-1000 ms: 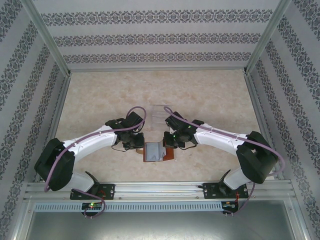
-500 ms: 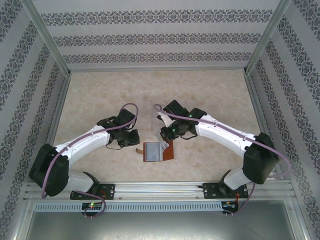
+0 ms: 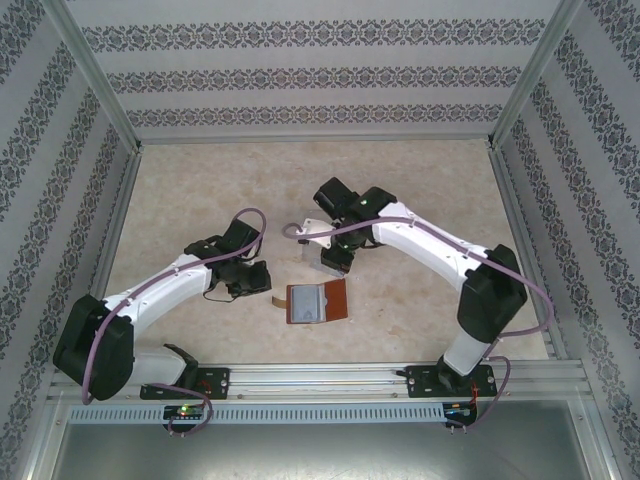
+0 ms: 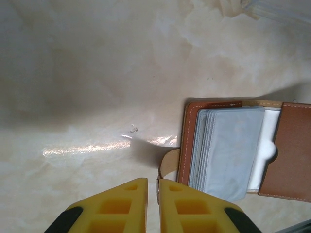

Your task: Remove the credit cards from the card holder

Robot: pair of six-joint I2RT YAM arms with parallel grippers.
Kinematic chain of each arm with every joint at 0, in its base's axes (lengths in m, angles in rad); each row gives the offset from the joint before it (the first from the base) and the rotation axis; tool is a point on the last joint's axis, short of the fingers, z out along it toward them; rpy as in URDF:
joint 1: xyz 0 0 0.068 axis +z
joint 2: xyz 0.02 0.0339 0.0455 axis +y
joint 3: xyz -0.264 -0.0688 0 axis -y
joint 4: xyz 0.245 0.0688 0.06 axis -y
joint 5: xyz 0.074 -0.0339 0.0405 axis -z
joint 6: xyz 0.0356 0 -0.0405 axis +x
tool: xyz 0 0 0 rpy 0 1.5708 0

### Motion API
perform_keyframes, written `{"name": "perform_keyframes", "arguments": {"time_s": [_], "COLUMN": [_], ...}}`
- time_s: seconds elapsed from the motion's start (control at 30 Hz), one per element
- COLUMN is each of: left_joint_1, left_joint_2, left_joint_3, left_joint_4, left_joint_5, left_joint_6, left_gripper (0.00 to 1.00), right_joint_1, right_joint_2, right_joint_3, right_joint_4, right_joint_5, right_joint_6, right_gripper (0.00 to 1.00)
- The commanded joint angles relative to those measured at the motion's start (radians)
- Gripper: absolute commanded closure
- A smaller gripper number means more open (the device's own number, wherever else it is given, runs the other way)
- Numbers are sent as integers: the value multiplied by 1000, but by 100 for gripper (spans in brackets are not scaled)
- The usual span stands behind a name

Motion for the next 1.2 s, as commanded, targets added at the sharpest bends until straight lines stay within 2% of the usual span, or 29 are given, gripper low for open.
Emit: {"name": "perform_keyframes", "arguments": {"time_s": [0.0,0.27,0.83,1.17], "left_joint_1": [14,25,50,57], "left_joint_2": [-16,-33,-28,-26], "left_joint_3": [-22,-46,-48,-48], "left_joint_4": [-21,-14,-8,-10], "left_joint_5": [5,0,2,-1], "left_joint_6": [16,2,-4,-5], "left_gripper": [86,86,86,86], "right_joint_1": [-24,-69,-121,-127], "right_joint_2": [55,192,549,663], "right_joint_3": [90,287,733,841], "right_joint_4": [-124,-207,-402,-469], "right_joint_5": [26,40,14,-37], "right_joint_6": [-192,-319,-404,-440], "right_gripper": [100,100,100,100]}}
